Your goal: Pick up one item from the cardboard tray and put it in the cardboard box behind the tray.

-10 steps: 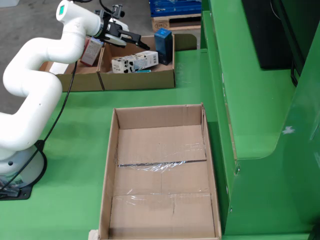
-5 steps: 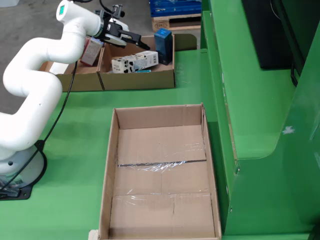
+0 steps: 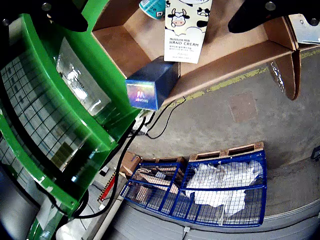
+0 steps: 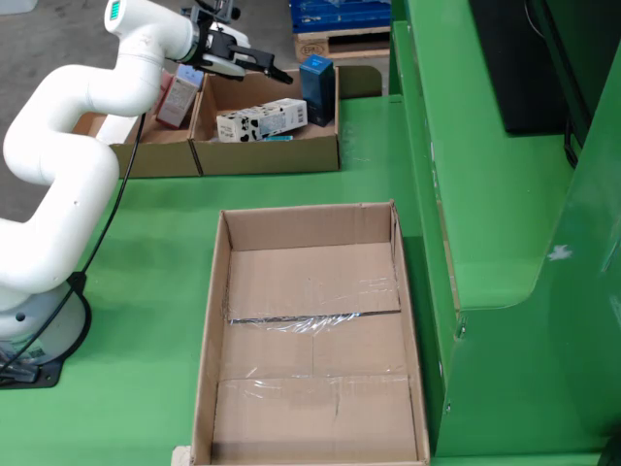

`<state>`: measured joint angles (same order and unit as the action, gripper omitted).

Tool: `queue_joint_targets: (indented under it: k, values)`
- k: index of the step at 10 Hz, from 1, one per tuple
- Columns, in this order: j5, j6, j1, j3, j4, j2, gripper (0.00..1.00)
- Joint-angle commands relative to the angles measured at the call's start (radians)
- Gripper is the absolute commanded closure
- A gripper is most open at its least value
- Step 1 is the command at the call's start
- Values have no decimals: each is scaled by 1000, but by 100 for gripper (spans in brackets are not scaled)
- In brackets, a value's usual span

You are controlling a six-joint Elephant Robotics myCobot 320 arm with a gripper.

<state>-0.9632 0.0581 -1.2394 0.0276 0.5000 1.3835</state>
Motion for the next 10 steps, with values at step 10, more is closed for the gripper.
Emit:
queue_joint_targets:
  k: [10]
  values:
    - [9, -9, 36, -28, 12, -264, 0]
